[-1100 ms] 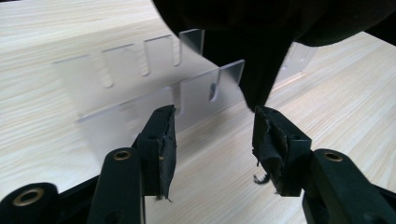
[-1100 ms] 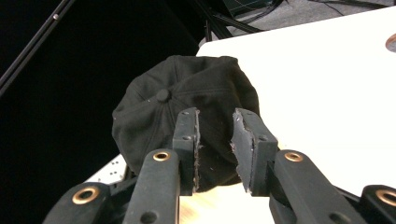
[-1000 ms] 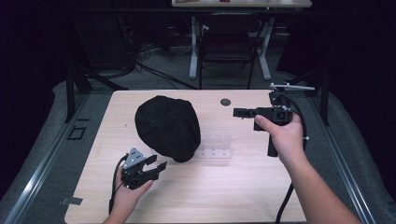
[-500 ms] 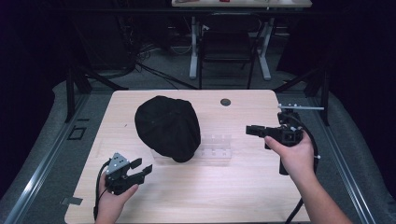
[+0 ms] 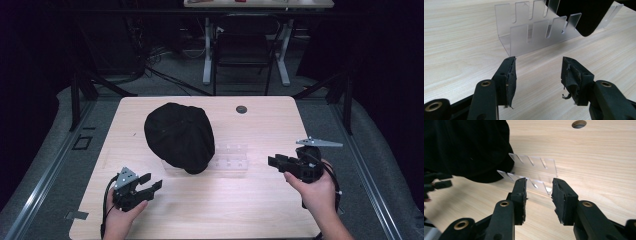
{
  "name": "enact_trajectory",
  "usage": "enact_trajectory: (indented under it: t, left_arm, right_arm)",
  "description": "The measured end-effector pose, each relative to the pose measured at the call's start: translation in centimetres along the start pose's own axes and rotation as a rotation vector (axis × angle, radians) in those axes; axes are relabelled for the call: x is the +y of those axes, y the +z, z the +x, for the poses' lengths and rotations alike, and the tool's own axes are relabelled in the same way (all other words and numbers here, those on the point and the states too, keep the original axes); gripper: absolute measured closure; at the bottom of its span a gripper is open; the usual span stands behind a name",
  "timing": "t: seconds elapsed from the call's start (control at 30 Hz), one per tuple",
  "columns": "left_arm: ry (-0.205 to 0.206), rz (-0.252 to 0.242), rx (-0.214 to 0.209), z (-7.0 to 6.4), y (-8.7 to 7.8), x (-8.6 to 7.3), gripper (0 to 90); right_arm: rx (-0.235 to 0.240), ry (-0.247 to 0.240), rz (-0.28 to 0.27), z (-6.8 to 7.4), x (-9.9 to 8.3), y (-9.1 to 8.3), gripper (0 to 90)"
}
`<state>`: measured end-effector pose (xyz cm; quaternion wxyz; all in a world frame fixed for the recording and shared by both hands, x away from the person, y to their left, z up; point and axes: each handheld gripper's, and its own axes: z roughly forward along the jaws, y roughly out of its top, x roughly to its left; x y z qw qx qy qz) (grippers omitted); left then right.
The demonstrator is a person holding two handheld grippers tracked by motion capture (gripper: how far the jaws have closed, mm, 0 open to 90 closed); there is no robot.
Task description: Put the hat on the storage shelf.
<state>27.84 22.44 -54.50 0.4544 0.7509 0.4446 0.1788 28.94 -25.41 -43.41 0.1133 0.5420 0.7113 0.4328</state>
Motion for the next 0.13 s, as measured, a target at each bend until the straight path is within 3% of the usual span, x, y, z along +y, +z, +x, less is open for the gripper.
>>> enact_trajectory:
  t: [0.13]
  left_arm:
    - [0.016,0.0,-0.016,-0.4,0.2,0.0,46.3]
  right_arm:
    - [-0.037,-0.05,-0.01,-0.3,-1.9,0.4,61.0]
